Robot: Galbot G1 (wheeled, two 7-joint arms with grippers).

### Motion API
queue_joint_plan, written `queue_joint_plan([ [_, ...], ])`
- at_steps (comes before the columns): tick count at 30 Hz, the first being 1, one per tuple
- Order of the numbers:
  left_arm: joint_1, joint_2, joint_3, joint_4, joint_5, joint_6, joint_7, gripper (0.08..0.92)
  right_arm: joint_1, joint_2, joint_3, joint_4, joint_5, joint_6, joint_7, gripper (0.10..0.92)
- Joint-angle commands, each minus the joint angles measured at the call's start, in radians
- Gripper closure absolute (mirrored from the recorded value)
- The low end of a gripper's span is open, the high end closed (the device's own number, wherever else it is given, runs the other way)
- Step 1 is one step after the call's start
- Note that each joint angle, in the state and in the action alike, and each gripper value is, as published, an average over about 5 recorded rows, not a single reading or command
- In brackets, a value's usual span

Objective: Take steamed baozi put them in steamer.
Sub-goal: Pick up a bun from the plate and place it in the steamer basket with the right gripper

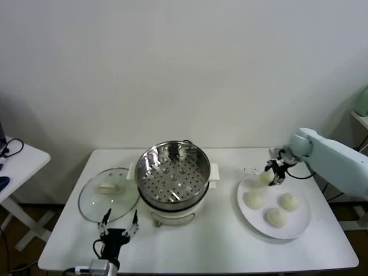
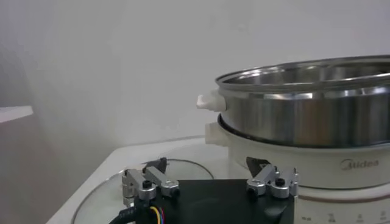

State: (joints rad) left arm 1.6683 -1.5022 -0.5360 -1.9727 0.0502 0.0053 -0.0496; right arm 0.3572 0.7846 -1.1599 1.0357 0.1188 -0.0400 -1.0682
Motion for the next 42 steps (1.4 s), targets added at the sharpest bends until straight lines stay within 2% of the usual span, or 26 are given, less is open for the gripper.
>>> queue_joint_plan([
  [1,-0.002,-0.001,0.002,0.004,0.000,-0.001,-0.001,0.177,0.303,0.001,-0.204,0.134,0.103,0.034,-0.004,0.381],
  [8,-0.002,-0.003,0.003,0.007,0.001,-0.002,-0.002,0.177,0.506,0.137,-0.255,0.188,0.141,0.181,-0.014,0.380],
  [15,-0.005,-0.007,0.002,0.011,0.000,-0.004,-0.003,0.177,0.563,0.271,-0.261,0.303,0.144,0.288,0.015,0.365],
  [21,0.001,-0.005,0.003,0.011,0.002,-0.008,-0.004,0.177,0.506,0.348,-0.249,0.342,0.002,0.406,0.071,0.357],
  [29,0.004,-0.004,0.003,0.005,0.003,-0.007,-0.004,0.177,0.381,0.452,-0.215,0.192,-0.218,0.577,0.146,0.363],
  [42,0.003,-0.005,0.007,0.001,0.004,-0.007,-0.004,0.177,0.190,0.539,-0.172,0.046,-0.351,0.607,0.169,0.364],
])
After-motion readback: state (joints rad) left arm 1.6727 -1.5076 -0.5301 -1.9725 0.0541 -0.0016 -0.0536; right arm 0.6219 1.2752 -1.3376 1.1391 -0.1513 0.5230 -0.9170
